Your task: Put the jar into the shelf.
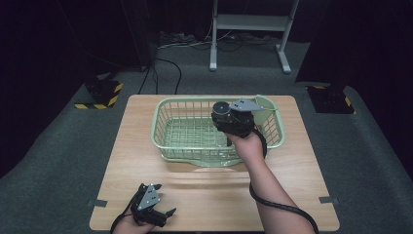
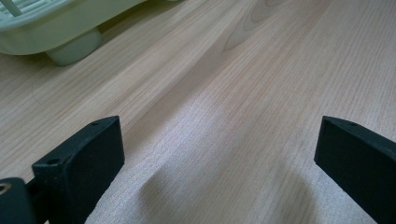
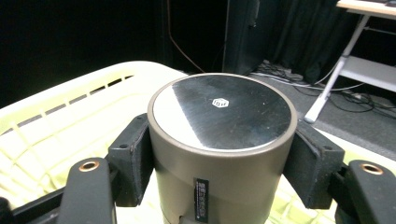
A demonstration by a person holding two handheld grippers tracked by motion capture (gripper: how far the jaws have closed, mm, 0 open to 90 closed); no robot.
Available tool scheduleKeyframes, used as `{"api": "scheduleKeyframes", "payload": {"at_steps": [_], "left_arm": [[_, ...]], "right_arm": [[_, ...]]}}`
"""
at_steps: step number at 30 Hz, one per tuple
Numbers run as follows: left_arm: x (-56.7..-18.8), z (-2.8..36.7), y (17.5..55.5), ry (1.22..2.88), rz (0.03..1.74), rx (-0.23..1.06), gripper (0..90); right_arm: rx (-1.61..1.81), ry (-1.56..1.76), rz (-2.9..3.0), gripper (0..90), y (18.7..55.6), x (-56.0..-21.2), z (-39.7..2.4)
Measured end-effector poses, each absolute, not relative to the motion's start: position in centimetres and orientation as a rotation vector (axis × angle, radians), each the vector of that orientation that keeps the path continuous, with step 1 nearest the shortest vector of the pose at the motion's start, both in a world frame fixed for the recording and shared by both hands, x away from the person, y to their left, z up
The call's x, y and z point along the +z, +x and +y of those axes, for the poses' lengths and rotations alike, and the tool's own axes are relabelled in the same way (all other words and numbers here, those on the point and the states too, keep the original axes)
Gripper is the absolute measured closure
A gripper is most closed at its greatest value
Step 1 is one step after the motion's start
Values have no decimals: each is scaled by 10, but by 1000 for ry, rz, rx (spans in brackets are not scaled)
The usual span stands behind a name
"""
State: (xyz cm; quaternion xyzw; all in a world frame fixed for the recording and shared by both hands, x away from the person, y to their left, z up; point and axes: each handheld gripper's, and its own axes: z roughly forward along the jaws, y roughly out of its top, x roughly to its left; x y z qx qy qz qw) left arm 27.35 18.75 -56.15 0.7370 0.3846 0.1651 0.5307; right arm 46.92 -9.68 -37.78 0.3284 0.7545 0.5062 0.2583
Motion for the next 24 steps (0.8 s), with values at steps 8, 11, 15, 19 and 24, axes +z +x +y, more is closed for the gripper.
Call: {"api": "scheduleKeyframes", "payload": {"at_steps": [8,11,15,19,24], "left_arm": [[-561,188,274,1753,920,389,19],[-561,188,274,1757,920,390,19],[-561,188,274,1757,919,389,19],[-561,188,274,1759,919,388,19],[-561,187,274,1743,927,381,19]], "right_arm": [[1336,900,2089,328,472,-382,-94],[1331,906,2099,328,474,-384,-94],[1324,919,2112,328,475,-387,-94],[1332,927,2112,328,478,-386,-92],[1309,923,2135,328,480,-387,-87]]}}
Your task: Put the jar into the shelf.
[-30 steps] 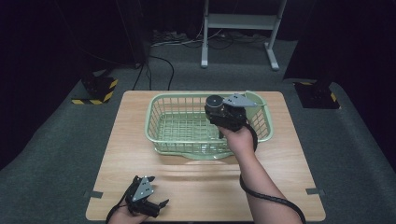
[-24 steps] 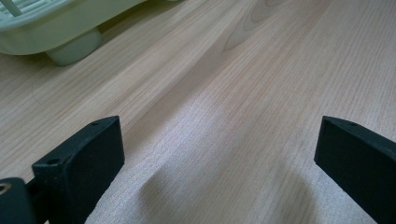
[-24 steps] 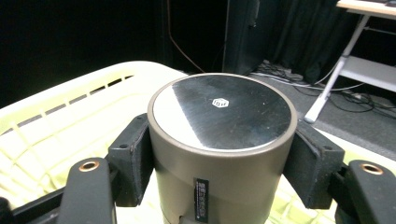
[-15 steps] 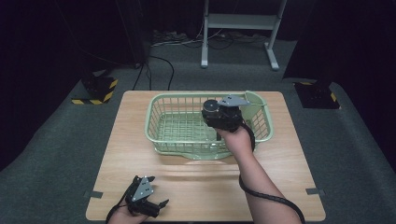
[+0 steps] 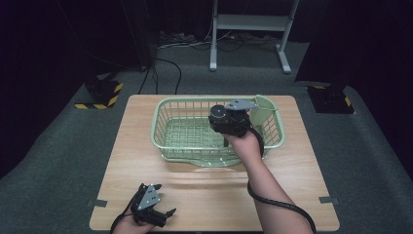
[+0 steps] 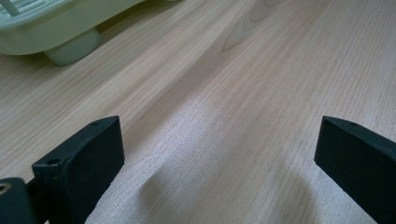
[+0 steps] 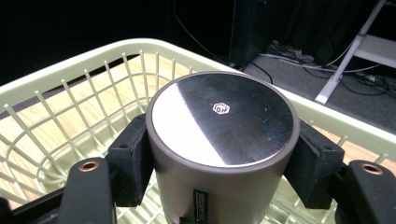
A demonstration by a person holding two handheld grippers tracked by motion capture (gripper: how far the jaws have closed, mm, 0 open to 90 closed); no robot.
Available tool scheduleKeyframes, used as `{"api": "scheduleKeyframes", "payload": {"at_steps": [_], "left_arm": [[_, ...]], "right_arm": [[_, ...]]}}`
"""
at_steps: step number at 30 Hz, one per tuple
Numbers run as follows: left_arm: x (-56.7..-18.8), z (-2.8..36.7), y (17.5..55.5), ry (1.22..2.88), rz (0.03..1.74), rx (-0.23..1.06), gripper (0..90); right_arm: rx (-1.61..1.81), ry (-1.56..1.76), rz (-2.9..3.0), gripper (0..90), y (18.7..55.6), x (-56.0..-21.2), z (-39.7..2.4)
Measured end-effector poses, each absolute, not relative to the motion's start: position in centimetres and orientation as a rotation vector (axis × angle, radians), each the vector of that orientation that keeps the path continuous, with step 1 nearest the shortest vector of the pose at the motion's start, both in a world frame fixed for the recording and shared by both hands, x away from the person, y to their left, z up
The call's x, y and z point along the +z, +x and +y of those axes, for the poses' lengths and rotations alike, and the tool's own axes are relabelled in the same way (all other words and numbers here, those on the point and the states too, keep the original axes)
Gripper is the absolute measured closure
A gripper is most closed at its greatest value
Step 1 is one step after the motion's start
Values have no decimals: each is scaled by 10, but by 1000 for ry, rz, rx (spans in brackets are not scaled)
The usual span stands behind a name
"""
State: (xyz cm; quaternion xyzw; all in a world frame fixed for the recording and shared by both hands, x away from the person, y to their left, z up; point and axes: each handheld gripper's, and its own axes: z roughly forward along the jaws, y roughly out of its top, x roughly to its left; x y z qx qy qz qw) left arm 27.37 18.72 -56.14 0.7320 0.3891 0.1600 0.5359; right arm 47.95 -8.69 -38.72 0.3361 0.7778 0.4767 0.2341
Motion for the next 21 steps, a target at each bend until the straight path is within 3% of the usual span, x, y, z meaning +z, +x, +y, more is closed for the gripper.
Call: {"api": "scheduleKeyframes", "payload": {"at_steps": [21], "left_arm": [[-561,188,274,1757,919,389,19]], "right_arm": [[1289,962,2172,321,481,-386,-93]]}}
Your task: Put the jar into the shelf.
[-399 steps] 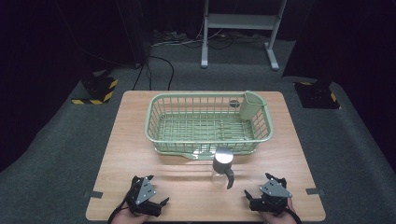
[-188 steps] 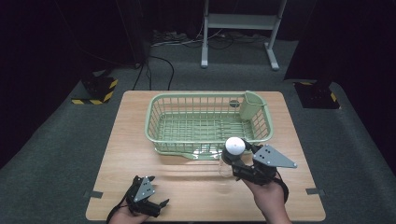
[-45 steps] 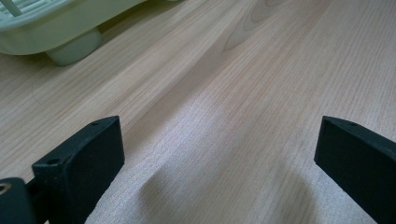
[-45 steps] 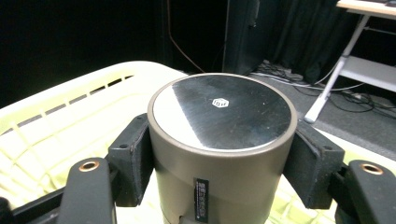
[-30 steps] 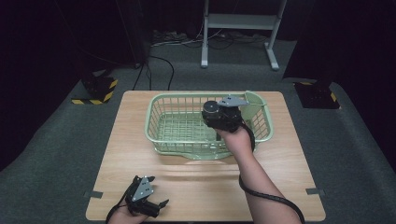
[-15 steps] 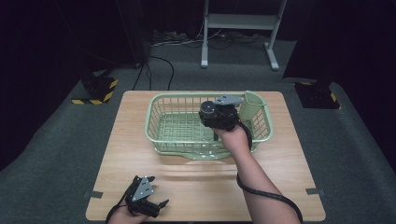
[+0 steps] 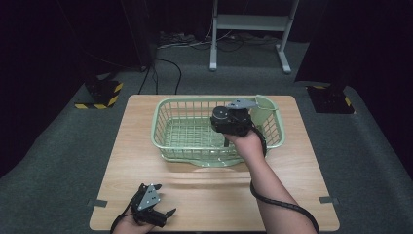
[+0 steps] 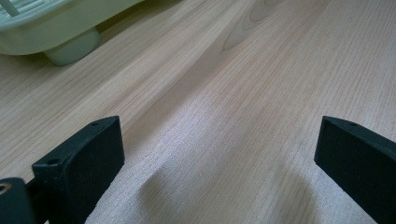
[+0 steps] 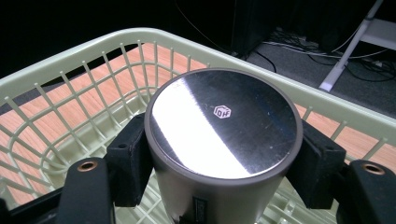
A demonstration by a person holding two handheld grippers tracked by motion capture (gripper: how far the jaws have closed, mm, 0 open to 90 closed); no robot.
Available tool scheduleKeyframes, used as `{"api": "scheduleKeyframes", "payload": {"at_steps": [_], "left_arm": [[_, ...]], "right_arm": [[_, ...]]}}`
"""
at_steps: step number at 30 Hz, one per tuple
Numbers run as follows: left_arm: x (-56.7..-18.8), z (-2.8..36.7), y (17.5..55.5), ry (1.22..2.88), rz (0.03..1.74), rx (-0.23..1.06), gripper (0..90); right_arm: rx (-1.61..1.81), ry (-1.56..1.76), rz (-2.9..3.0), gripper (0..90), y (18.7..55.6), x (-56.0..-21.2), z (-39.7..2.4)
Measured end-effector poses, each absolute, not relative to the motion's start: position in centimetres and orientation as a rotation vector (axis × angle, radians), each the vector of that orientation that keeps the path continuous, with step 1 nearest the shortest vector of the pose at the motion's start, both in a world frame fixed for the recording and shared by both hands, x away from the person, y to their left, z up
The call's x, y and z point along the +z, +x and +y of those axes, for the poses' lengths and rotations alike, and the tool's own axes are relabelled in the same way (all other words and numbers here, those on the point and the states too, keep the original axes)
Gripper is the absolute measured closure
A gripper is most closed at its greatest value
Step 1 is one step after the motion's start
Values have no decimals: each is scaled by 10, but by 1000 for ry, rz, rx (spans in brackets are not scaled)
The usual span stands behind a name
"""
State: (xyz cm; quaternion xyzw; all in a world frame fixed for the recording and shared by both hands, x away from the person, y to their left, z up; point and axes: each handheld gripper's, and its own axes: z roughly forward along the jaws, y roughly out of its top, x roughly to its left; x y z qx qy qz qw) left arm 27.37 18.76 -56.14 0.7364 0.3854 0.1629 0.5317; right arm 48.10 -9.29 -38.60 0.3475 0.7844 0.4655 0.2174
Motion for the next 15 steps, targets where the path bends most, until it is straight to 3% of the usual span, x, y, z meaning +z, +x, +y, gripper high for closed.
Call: {"api": "scheduleKeyframes", "payload": {"at_steps": [8,15], "left_arm": [[-561,188,274,1749,920,386,19],[-561,188,274,1754,920,387,19]], "right_arm": [[1289,974,2172,288,483,-387,-90],[1330,987,2158,100,484,-386,-89]]}}
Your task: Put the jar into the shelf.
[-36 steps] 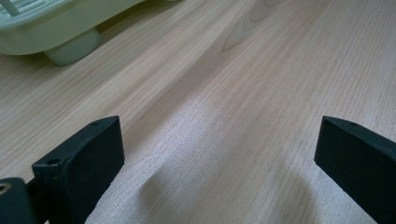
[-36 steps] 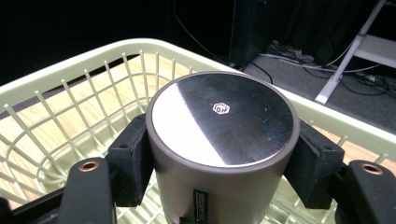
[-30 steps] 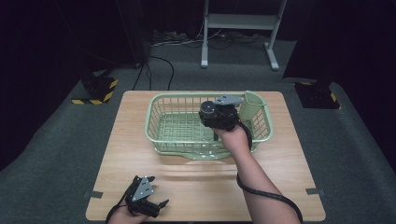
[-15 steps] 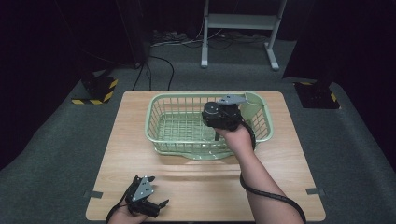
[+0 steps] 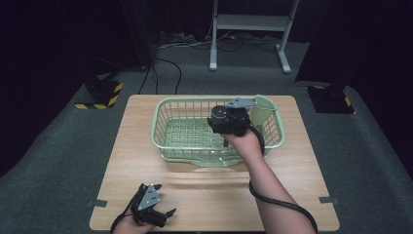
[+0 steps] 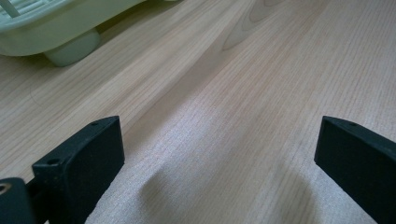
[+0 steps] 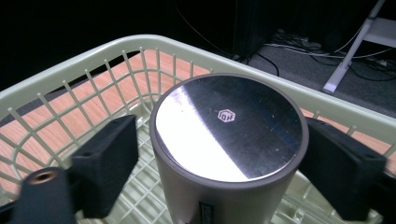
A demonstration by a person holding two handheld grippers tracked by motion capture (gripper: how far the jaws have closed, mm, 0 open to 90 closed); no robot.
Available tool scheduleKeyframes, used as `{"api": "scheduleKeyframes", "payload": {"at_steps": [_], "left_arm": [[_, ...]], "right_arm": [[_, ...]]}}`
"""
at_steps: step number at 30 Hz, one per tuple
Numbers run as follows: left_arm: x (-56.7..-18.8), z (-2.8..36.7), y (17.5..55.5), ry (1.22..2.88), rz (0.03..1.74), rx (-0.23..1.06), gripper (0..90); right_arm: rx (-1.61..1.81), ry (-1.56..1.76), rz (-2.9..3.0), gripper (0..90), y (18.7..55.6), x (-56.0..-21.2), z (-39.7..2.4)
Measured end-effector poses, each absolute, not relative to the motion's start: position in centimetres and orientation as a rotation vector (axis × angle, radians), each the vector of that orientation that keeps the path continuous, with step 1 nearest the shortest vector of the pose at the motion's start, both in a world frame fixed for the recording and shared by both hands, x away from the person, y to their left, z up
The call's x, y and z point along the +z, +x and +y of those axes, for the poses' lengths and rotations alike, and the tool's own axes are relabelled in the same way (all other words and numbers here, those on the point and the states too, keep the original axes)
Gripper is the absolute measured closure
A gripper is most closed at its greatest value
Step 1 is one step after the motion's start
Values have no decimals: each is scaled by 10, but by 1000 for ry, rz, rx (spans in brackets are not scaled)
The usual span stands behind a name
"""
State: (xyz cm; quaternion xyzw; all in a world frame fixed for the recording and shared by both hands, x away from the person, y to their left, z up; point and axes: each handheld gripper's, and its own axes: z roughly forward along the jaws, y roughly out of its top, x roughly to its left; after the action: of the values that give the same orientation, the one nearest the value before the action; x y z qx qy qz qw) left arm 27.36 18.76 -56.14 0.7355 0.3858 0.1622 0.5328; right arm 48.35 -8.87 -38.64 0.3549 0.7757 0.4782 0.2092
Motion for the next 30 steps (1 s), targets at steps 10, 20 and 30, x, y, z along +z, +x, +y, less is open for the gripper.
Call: {"api": "scheduleKeyframes", "payload": {"at_steps": [10,20,30], "left_arm": [[-562,187,274,1764,918,393,19],[-561,187,274,1757,923,394,19],[-562,186,274,1761,924,397,19]], "right_arm": [[1423,976,2092,0,471,-379,-97],[1460,917,2058,0,448,-376,-106],[1443,903,2041,0,434,-386,-114]]}}
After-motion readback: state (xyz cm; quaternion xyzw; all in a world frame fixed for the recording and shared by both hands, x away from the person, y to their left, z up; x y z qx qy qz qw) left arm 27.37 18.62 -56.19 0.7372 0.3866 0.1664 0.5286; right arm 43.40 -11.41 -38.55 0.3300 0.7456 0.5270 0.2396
